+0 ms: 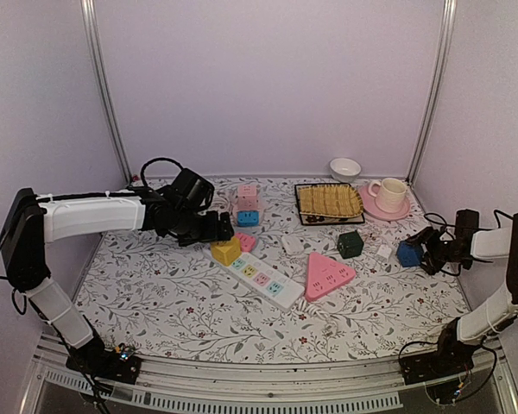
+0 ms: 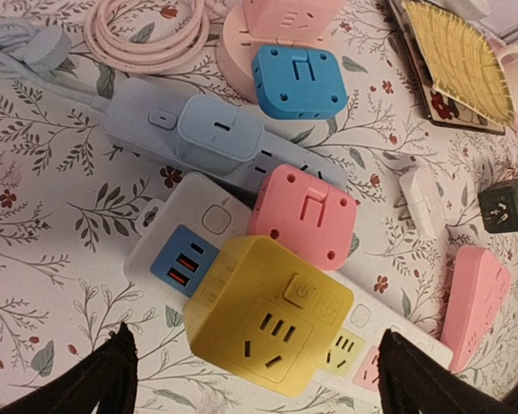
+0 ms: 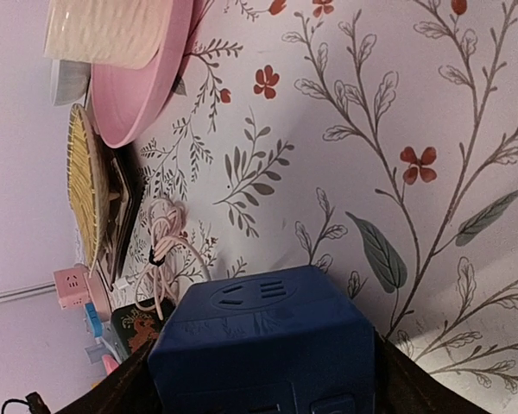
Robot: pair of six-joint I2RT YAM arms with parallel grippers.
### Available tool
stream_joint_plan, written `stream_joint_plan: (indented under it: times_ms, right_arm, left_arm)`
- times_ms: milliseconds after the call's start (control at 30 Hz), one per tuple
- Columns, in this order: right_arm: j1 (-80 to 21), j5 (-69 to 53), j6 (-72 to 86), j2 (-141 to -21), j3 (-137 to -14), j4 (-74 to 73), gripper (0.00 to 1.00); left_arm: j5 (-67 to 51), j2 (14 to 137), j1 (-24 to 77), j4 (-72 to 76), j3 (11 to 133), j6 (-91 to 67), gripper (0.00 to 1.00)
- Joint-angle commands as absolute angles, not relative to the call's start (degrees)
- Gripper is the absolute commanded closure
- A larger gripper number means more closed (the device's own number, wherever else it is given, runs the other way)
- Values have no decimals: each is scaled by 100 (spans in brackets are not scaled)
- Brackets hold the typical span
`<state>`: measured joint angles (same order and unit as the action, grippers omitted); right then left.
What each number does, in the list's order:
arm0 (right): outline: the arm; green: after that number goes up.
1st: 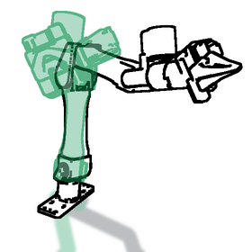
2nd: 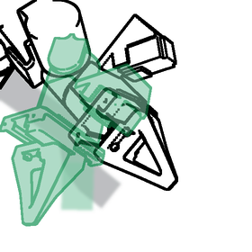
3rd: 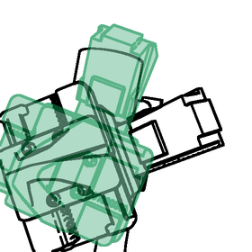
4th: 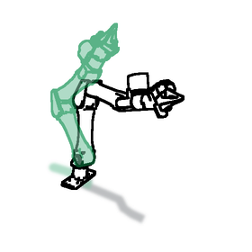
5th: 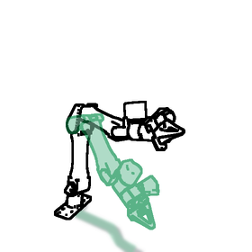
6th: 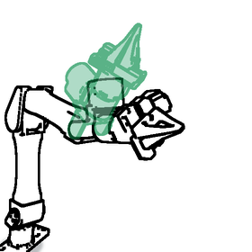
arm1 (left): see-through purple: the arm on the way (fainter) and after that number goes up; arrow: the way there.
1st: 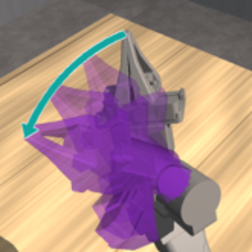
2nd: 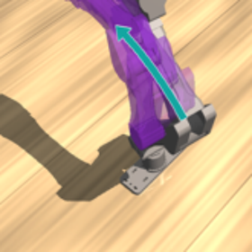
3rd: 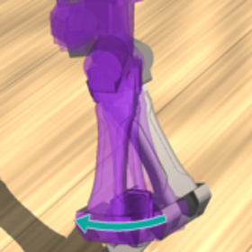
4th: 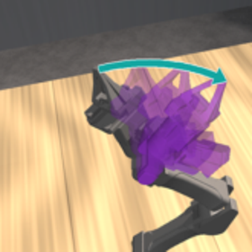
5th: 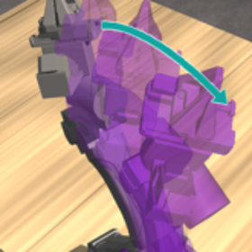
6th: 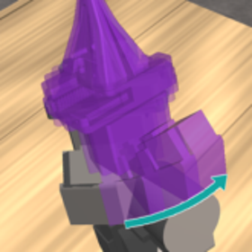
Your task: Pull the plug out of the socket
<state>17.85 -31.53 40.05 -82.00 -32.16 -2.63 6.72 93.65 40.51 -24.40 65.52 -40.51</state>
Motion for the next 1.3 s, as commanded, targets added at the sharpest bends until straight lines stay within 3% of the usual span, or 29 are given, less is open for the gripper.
stream_joint_plan:
  times_ms: [0,733,1267]
  right_arm:
    - [1827,-2916,3917,-8202,-3151,-340,18]
    - [1830,-1569,3190,-7585,-3659,-1580,14]
    - [1349,-1382,2710,-7141,-4161,-2008,8]
  left_arm:
    - [729,9241,4094,-2446,6592,-3921,3]
    - [657,9272,4096,-2389,6597,-3793,3]
    - [681,10042,4157,-2597,7202,-2508,3]
